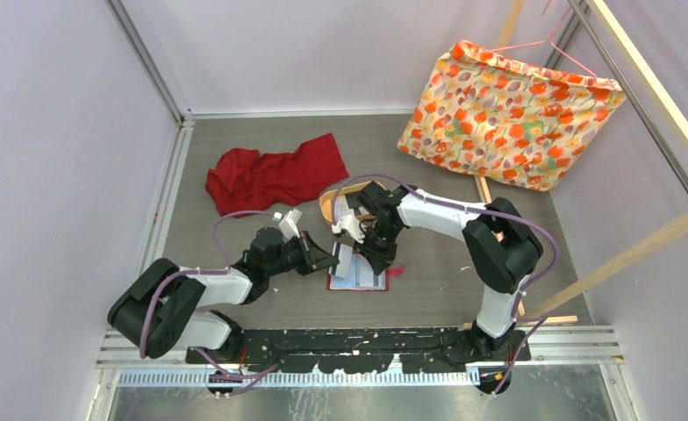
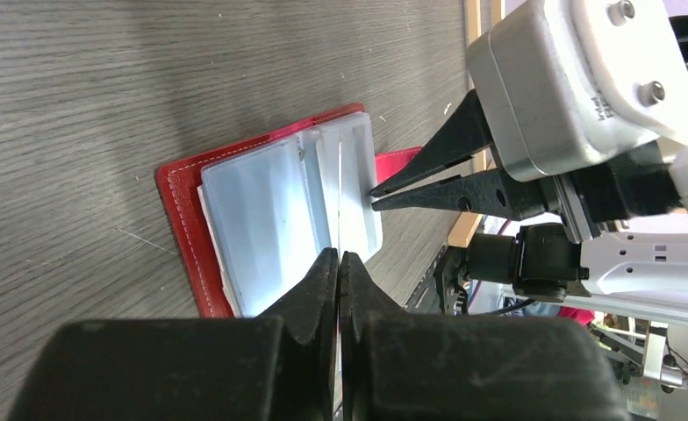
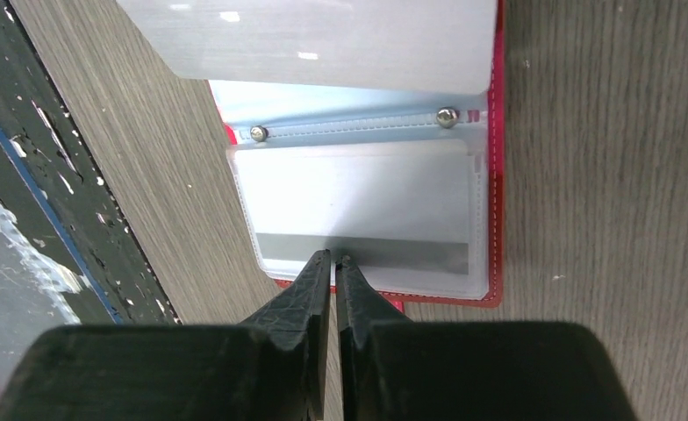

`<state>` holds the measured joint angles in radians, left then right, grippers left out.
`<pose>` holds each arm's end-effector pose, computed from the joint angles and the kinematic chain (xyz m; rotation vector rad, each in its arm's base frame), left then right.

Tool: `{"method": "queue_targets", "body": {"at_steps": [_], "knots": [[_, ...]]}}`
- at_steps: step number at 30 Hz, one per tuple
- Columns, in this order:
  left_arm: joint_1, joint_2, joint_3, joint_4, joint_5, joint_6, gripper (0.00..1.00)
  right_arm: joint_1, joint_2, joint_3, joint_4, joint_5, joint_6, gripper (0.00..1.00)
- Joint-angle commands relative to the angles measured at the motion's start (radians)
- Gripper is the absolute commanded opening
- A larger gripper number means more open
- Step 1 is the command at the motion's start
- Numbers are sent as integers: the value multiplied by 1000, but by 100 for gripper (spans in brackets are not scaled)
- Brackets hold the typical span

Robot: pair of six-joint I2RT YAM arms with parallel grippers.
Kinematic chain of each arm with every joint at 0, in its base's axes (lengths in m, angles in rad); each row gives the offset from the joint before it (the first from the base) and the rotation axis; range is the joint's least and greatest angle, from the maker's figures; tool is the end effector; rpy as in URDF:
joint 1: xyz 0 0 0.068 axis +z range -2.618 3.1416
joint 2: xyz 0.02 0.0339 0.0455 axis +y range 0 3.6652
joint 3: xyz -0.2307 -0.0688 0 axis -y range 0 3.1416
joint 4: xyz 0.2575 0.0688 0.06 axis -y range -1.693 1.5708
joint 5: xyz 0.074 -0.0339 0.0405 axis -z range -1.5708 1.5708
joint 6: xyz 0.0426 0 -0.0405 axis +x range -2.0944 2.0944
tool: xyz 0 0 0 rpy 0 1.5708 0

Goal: Put the credit cards into the card holder
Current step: Insert the credit card into the card holder.

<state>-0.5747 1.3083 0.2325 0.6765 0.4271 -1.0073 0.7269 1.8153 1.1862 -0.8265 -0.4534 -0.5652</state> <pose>0.1911 -0.1448 0.0944 -0.1639 2.2291 -1.3810 0.2359 0.2348 0.1228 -1.8286 2.3593 0.7001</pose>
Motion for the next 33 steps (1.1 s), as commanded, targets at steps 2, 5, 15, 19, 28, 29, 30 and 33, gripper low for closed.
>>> {"method": "queue_targets", "body": {"at_steps": [2,5,15,19,28,29,30,33], "knots": [[3,82,-1,185,16,-47,0,8,31,26,-39,61,-39,12],[3,137,17,234,46,-57,0,9,37,32,-50,68,-44,12],[-9,364,6,505,71,-115,0,8,70,85,-152,60,-100,12],[-10,460,3,649,95,-153,0,7,69,88,-157,60,-103,12],[-10,449,-43,684,77,-152,0,7,72,91,-157,58,-96,12],[-10,436,-44,668,73,-148,0,7,73,93,-157,60,-95,12],[-9,419,-45,642,70,-143,0,6,73,94,-157,61,-95,12],[-9,366,-40,558,68,-116,0,6,72,95,-157,59,-92,12]]}}
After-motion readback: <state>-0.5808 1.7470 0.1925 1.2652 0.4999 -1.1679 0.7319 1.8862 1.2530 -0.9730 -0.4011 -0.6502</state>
